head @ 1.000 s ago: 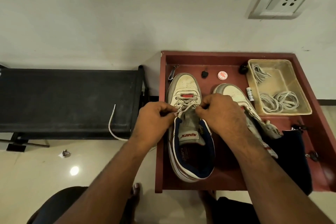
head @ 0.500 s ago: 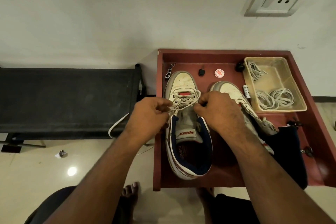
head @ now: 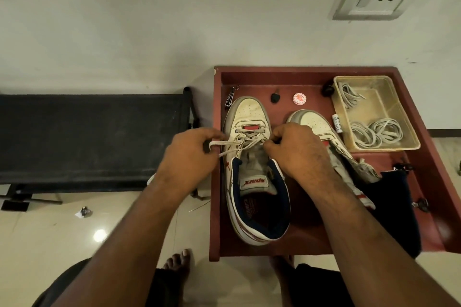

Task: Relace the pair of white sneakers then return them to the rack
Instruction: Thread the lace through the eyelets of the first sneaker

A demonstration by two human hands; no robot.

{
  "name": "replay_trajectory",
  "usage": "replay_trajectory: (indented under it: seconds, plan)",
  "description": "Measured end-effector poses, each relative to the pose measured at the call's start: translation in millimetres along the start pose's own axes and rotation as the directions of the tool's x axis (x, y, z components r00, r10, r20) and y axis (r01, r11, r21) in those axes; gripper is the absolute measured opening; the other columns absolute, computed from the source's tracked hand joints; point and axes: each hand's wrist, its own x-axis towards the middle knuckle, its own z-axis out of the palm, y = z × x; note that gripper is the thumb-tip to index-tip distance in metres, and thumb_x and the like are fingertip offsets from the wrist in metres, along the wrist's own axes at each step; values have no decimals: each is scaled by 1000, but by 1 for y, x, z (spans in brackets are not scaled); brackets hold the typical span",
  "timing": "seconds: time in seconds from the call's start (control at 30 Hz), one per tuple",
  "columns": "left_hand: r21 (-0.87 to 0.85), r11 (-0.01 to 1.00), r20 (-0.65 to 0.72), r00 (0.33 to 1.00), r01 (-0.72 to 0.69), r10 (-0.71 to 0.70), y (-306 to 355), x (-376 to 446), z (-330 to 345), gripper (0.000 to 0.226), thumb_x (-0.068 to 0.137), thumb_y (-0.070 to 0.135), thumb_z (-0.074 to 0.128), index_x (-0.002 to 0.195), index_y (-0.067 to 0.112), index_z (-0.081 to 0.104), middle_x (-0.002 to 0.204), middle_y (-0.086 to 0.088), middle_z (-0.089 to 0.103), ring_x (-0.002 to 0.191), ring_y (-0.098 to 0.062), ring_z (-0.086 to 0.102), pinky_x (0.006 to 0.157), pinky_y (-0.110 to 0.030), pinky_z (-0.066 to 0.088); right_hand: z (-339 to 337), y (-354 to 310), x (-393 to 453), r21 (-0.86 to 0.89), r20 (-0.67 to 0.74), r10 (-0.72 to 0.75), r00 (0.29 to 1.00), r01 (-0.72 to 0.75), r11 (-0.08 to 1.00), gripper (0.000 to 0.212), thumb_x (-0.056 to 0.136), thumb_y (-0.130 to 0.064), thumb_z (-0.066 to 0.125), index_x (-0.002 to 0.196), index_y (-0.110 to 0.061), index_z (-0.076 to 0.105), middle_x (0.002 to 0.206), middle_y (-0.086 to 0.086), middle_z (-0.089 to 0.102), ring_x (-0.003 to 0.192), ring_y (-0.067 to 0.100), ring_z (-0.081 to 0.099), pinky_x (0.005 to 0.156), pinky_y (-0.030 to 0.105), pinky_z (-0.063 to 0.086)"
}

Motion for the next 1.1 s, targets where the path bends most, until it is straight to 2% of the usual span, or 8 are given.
replay_trajectory:
  seconds: [0.17,0.37,0.5,0.6,0.77,0.87,0.97,1.1]
  plan:
    - [-267,963,11,1000,-23,27,3,5,26,21,89,8,68,103,21,75,88,10,72,74,3,65,63,-6,50,0,7,3,133,23,23,999,-26,991,19,82,-38,70,72,-22,69,64,-7,62,59,9,58,53,23,38]
    - [-366,931,-35,999,0,-13,0,7,31,15,87,10,69,85,24,76,78,12,72,66,6,63,57,-8,48,0,5,5,173,84,5,996,-20,985,11,81,-30,74,76,-20,71,73,-6,66,69,9,63,62,25,50]
    - [-395,919,-42,999,10,-29,-1,7,34,13,86,14,72,84,25,77,81,13,73,74,4,66,61,-9,49,3,4,4,148,34,-17,999,12,989,8,83,-26,70,79,-19,72,75,-8,66,68,5,60,58,21,45]
    - [-412,911,-63,996,29,-61,-1,6,36,5,84,18,75,82,21,78,78,8,73,61,5,64,53,-9,45,4,2,4,145,34,-21,999,16,989,9,85,-24,69,81,-18,73,76,-7,66,68,5,60,57,19,44]
    - [-382,919,-29,993,94,-113,0,2,28,20,86,43,71,77,26,76,63,8,67,49,-1,58,48,-17,44,-3,5,4,178,96,-2,995,-15,984,11,84,-27,72,75,-20,72,71,-7,67,65,9,63,51,17,40]
    - [-424,896,-15,988,131,-151,5,0,23,21,92,41,63,81,28,76,76,7,73,69,-5,66,62,-21,48,-9,7,4,207,156,-24,987,-9,978,11,84,-24,73,76,-17,73,70,-5,70,55,8,63,38,8,34]
    - [-642,737,142,977,212,-157,18,-4,23,17,97,20,58,93,33,68,84,4,71,50,2,55,46,-11,39,-10,6,3,198,161,-57,985,24,980,9,85,-22,72,80,-15,74,73,-5,70,63,10,67,43,9,36]
    - [-861,462,214,976,211,-48,18,2,20,50,95,0,50,139,25,48,123,1,68,41,-6,37,34,-16,29,-11,8,4,237,173,-57,983,15,971,8,87,-20,71,84,-14,73,78,-5,69,71,9,66,55,18,40]
